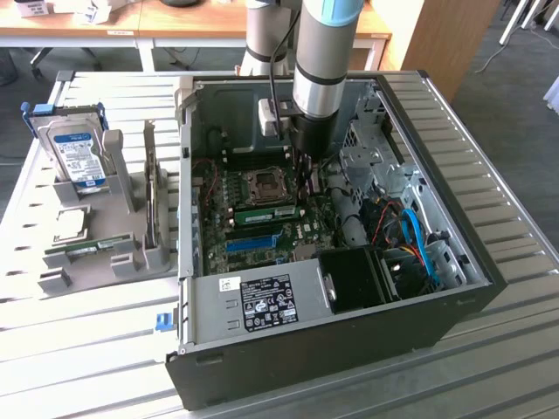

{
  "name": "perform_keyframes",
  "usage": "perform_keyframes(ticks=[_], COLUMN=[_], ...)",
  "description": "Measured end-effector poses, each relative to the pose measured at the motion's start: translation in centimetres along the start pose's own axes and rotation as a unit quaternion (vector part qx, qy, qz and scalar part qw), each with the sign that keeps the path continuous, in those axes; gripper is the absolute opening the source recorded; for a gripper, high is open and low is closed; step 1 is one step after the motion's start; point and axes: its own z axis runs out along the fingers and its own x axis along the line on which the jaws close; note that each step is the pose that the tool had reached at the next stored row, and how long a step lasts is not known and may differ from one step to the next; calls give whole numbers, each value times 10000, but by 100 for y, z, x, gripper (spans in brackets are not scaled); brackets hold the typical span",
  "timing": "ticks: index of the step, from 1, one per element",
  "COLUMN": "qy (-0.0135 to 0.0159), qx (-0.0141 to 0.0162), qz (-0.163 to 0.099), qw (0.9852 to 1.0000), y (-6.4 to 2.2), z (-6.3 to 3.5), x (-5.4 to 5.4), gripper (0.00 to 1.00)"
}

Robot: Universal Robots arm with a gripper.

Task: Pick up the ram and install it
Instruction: 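Press down the ram until it locks into place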

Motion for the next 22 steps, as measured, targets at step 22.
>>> perform_keyframes(ticks=[22], qy=[-1], qx=[0], qz=[0], qw=[10000], y=[0], z=[33], x=[-1], gripper=[11])
